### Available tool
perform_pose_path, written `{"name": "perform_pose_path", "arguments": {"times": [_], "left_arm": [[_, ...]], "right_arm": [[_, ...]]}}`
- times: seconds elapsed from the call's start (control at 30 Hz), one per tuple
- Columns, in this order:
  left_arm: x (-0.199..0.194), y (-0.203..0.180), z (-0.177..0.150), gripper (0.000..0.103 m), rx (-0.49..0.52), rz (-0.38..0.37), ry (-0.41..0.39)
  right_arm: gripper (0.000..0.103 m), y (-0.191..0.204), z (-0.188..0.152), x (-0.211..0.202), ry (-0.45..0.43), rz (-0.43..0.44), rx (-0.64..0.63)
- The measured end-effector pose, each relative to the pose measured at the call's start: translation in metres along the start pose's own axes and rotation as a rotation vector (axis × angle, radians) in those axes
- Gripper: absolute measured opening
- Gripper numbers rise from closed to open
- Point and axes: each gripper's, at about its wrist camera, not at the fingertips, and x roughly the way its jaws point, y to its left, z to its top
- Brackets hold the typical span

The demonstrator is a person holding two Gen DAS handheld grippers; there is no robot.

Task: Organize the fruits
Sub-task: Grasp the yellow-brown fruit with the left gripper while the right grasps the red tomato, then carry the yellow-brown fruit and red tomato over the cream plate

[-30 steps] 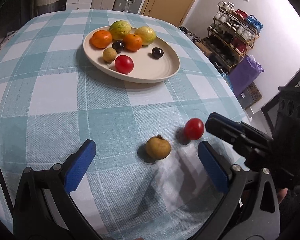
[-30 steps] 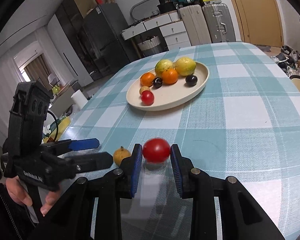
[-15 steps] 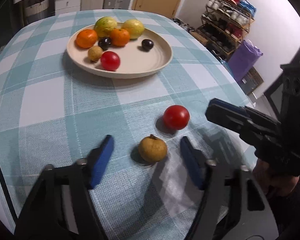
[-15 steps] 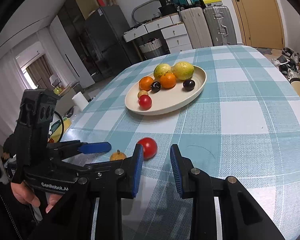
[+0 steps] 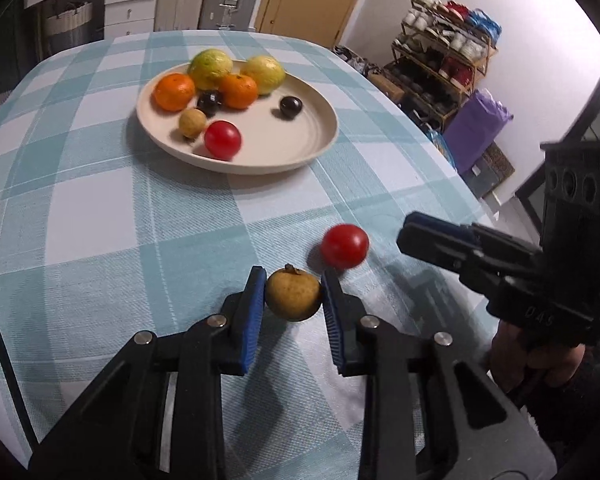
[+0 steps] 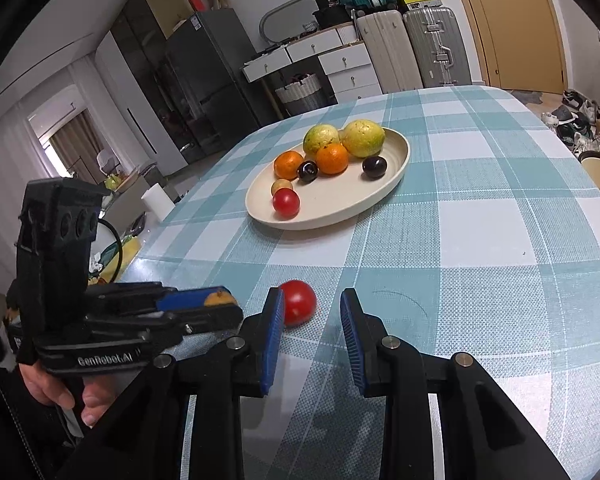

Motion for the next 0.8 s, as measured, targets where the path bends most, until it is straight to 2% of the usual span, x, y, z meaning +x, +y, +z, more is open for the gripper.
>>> {"name": "perform_pose_path", "arguments": {"times": [0.17,0.53,0.8], "left_arm": [[-0.011,0.014,0.004,0.025,-0.035,0.005,-0.025],[-0.029,0.039,0.006,0.025,-0.087,0.010,-0.062],[-0.030,0.052,0.009,0.025,-0.131,0.010,-0.068]], "right_arm": [[0.030,0.005,0.001,0.003,0.013,-0.002,-0.014],[0.046,0.018,0.004,0.025,0.067,-0.013,-0.057],[0.047,0.020,0.008,0.042,0.111,-0.039,-0.066]]}}
